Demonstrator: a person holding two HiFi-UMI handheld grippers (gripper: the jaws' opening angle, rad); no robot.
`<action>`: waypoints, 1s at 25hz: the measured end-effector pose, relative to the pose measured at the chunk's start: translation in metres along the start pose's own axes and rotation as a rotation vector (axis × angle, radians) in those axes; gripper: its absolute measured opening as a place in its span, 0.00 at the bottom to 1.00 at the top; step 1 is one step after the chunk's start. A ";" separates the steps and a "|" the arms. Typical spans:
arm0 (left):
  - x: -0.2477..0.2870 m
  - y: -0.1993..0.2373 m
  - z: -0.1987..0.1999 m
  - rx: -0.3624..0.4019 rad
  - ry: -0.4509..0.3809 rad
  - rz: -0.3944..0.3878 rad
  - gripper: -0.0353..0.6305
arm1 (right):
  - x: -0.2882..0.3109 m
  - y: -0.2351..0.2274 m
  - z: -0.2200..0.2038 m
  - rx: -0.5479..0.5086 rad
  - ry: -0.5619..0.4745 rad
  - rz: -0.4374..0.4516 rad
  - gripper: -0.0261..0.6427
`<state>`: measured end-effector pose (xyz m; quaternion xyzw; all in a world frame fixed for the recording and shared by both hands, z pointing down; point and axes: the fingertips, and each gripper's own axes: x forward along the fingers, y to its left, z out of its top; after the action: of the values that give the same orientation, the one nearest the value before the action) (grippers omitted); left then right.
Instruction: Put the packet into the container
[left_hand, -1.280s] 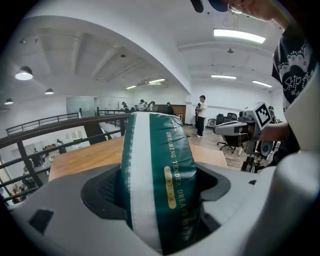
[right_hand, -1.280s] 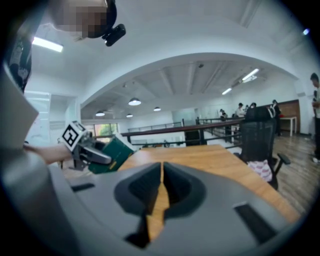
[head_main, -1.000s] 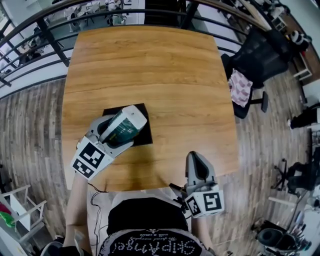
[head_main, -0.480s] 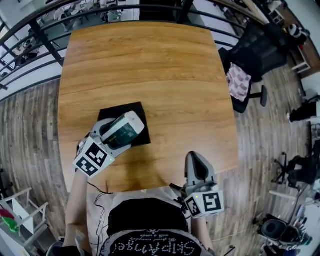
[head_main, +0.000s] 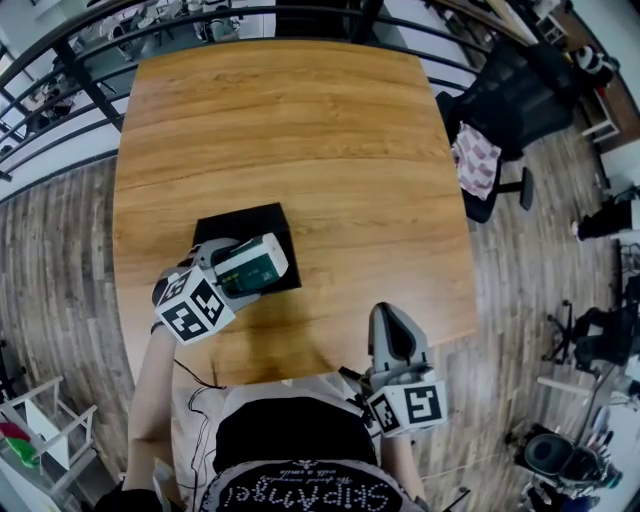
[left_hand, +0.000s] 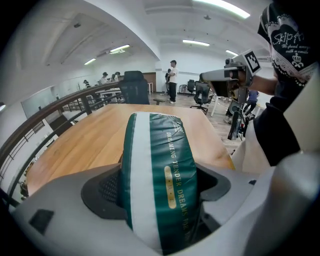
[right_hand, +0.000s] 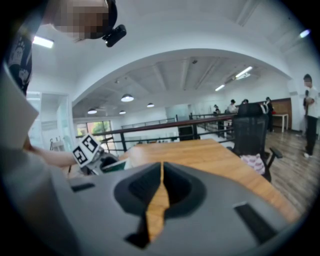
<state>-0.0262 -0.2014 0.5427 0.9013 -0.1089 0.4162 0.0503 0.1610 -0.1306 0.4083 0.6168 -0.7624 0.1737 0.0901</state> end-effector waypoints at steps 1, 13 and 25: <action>0.003 -0.001 -0.003 0.015 0.020 -0.012 0.65 | 0.001 0.000 0.000 0.000 0.001 -0.001 0.10; 0.022 -0.002 -0.016 -0.003 0.081 -0.089 0.65 | 0.006 0.002 0.001 0.001 0.009 0.002 0.10; 0.032 -0.001 -0.019 -0.095 0.088 -0.166 0.65 | 0.008 0.001 -0.003 0.002 0.026 0.000 0.10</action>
<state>-0.0197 -0.2022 0.5793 0.8848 -0.0510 0.4440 0.1320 0.1580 -0.1366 0.4136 0.6147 -0.7609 0.1825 0.0991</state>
